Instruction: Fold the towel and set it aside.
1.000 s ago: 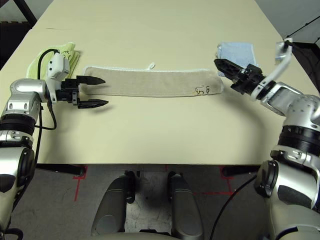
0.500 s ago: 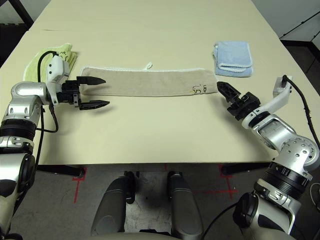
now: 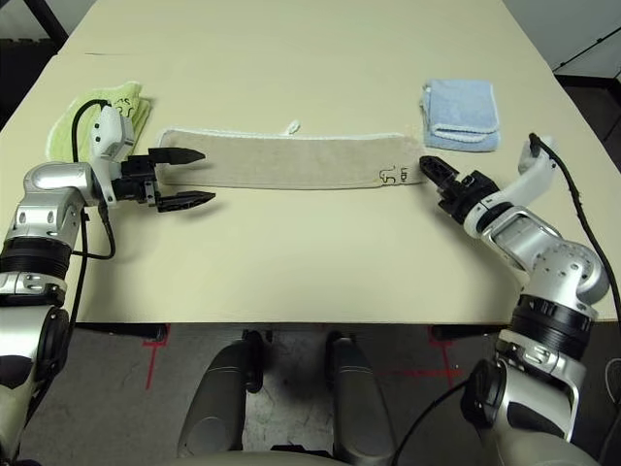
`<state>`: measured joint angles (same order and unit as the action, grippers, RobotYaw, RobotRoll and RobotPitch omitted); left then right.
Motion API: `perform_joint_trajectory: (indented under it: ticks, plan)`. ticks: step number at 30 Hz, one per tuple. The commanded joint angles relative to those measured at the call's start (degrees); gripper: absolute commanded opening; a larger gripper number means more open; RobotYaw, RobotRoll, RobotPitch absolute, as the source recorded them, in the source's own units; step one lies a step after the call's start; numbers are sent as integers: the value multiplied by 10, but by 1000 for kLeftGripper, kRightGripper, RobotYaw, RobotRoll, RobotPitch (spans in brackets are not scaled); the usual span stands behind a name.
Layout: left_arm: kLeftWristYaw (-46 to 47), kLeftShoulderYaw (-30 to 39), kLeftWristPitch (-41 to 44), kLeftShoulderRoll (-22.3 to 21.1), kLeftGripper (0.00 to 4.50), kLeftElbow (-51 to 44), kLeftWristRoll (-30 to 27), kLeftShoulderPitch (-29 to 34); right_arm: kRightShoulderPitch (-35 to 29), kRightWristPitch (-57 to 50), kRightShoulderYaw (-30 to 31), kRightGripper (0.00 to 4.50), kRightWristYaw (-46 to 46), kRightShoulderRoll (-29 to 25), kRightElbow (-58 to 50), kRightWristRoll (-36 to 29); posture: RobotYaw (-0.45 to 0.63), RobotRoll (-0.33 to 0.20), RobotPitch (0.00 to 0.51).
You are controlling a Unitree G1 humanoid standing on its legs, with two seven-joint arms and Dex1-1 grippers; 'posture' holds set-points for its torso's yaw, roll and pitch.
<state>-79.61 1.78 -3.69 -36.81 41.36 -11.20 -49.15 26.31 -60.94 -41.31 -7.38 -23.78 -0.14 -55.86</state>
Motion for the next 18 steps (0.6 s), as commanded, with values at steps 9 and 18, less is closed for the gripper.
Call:
perform_joint_trajectory:
  ticks: [9,18]
  plan:
    - [-24,-4,28,-13,4492,-30,-9,5,-11,-29,15,4467,79,43,-7,-63,14,0,281]
    - [-17,-4,36,-26,4492,-41,-9,10,44,63,70,4467,47,51,101,0,38,0,276]
